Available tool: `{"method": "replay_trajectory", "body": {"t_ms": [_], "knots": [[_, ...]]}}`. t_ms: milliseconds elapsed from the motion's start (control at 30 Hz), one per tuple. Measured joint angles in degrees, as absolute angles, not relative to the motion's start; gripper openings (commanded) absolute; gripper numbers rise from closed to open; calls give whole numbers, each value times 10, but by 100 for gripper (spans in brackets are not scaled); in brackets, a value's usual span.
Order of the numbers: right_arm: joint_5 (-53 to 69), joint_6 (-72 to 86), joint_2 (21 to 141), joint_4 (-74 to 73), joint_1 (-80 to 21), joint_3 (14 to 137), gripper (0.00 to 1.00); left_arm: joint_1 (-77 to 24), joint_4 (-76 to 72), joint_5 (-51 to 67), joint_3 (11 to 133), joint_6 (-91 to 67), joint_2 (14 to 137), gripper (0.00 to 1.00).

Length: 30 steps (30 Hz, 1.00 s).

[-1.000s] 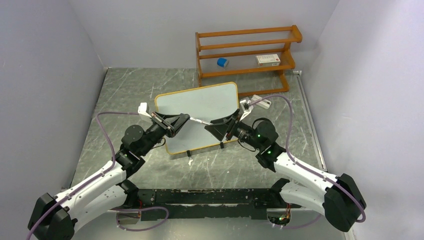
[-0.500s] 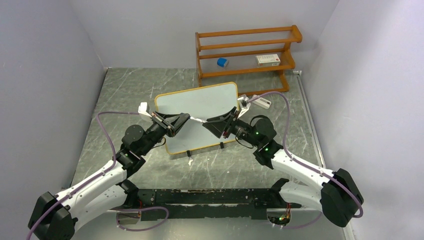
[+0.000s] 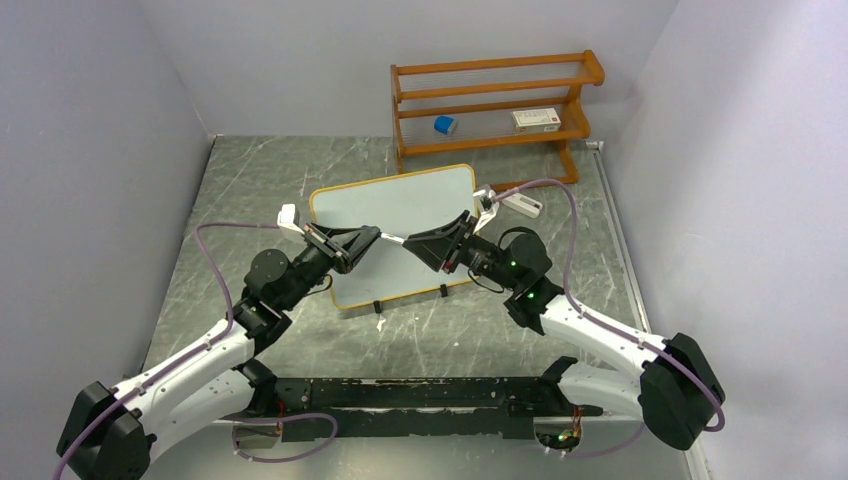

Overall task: Write a sentence on the whiteboard
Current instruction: Open the whiteboard marker from the pen cap.

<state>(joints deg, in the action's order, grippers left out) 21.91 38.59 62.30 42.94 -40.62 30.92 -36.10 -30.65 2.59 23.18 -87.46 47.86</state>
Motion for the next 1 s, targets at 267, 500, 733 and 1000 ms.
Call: {"method": "replay_trajectory", "body": {"t_ms": [267, 500, 733, 1000], "knots": [[227, 383, 633, 417, -409, 324, 31, -361, -307, 27, 232, -874, 478, 5], [234, 375, 642, 399, -413, 331, 28, -361, -307, 27, 232, -874, 478, 5], [236, 371, 642, 392, -413, 331, 25, -361, -307, 27, 232, -874, 478, 5], [238, 372, 642, 394, -413, 331, 26, -361, -307, 27, 232, -874, 477, 5]]}}
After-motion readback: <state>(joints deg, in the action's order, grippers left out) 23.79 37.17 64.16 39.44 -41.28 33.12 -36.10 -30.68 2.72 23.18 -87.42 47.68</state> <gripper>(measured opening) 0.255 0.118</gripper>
